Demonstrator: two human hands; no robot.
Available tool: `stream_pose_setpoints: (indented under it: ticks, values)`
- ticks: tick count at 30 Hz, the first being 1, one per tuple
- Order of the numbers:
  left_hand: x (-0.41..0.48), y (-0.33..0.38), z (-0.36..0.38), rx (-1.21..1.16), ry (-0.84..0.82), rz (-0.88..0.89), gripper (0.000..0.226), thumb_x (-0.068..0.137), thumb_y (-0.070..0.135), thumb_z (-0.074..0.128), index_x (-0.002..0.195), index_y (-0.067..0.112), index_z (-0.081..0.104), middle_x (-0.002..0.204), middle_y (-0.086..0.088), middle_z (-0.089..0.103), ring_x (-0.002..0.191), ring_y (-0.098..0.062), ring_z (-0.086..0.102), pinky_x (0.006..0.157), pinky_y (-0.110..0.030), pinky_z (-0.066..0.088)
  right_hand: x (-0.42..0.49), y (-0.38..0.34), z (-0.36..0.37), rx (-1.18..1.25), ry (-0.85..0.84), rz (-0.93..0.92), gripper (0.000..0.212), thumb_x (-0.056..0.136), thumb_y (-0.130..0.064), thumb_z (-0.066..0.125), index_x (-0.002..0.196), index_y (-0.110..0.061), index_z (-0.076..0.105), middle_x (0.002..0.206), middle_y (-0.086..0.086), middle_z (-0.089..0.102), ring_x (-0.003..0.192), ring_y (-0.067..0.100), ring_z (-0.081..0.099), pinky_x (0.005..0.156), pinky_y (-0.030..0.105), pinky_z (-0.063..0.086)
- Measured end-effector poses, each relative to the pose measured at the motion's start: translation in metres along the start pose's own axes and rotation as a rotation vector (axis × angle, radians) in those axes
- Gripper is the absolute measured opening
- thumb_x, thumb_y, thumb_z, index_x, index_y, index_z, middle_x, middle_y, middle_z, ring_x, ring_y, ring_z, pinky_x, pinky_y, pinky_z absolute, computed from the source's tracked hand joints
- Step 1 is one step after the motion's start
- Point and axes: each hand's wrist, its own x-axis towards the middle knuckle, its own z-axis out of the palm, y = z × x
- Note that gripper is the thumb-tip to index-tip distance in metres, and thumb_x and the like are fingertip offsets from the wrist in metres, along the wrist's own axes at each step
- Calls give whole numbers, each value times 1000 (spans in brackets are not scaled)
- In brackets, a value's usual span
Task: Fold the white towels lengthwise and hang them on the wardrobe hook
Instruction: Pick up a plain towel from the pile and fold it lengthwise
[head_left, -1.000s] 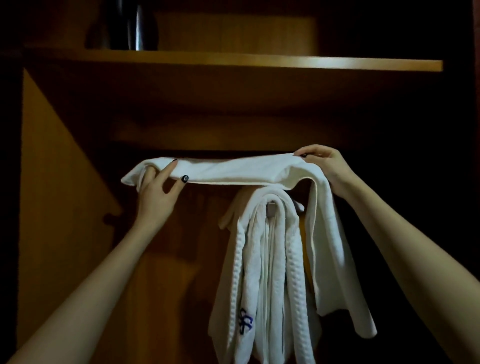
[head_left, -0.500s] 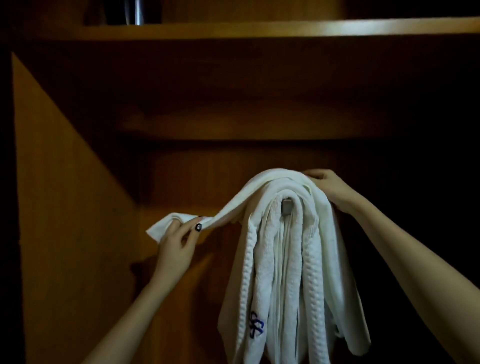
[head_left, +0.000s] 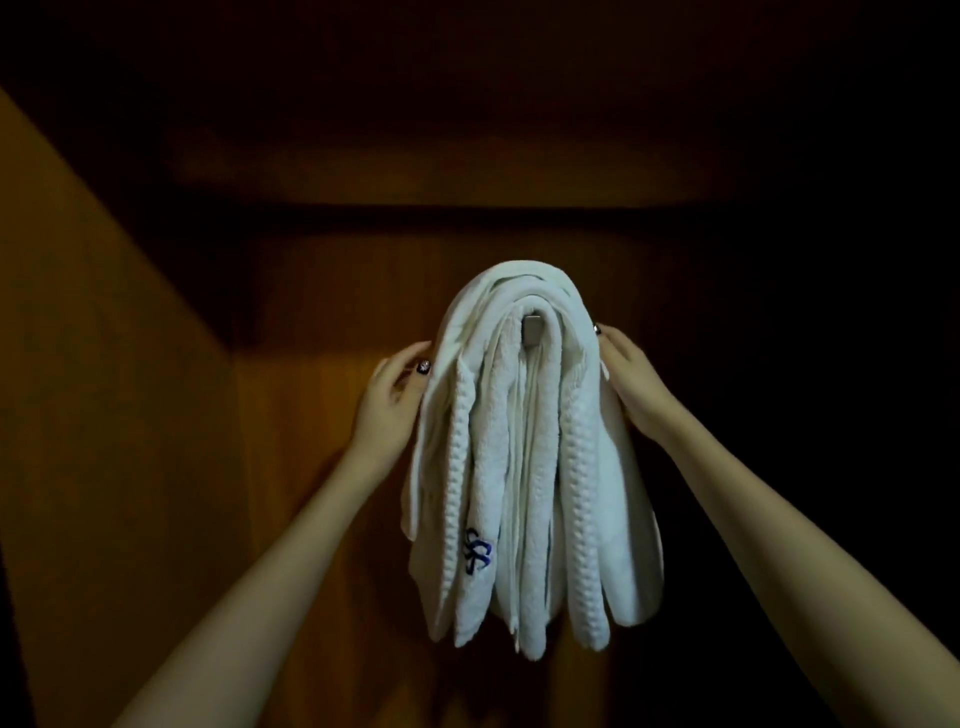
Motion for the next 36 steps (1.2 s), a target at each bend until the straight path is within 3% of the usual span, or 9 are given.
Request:
stream_pose_setpoints:
  ticks: [4,7,10,13,17,21,24,30,36]
  values:
    - [7,1,10,-50,-115,14,42,100,28,43,140,18,43,140,3,46,126,-6,43,93,-7,36,-27,21,-7,-63,12,-21,47,97,-42,51,140,-27,44,132,-10,50,104,-3,54,80,19,46]
    - [7,-6,14,-156,-141,-10,41,102,29,39,142,27,38,139,12,42,116,13,45,87,-4,39,-46,36,-15,-18,-31,-22,47,94,-36,59,138,-40,42,138,-5,51,107,9,63,82,27,55]
    - [11,-10,18,-241,-175,-44,43,103,37,30,145,29,37,144,12,43,128,-1,43,101,-16,40,-58,37,-23,44,-15,-43,52,97,-19,57,137,-47,39,130,4,60,96,15,69,76,28,58]
    - [21,-9,16,-300,-169,-46,41,102,43,29,142,37,39,147,9,43,133,-7,41,110,-36,35,-59,22,-31,32,-25,-73,52,99,-21,53,136,-54,36,130,-4,58,98,4,67,74,16,54]
    - [40,3,8,-399,-152,-69,35,100,36,43,130,54,46,137,13,51,124,-6,51,100,-32,47,-45,2,-33,-32,-162,-112,53,97,-37,54,129,-72,31,149,-17,38,116,5,57,93,23,49]
    - [51,8,2,-502,-249,-109,37,98,14,49,116,40,66,130,1,61,117,-14,59,92,-30,52,-36,1,-26,135,-194,-92,49,94,-11,58,124,-50,58,136,-15,55,113,8,62,92,31,53]
    - [52,5,-3,-551,-231,-179,33,91,3,53,105,26,72,117,-9,67,102,-17,67,81,-26,56,-35,4,-28,226,-50,-59,37,95,-1,51,96,-29,75,107,-4,72,98,12,66,82,29,51]
    - [63,-4,-21,-631,-209,-269,26,76,10,66,101,13,73,105,-16,70,92,-25,68,81,-34,57,-10,-24,-50,415,22,-22,21,96,-2,49,101,-15,64,76,1,70,57,10,63,49,20,51]
    - [60,-29,-24,-554,-185,-312,36,78,9,67,115,12,67,115,-18,67,97,-28,66,79,-33,57,10,-20,-43,232,-123,23,22,96,-1,50,100,-17,65,87,6,67,60,6,67,51,18,51]
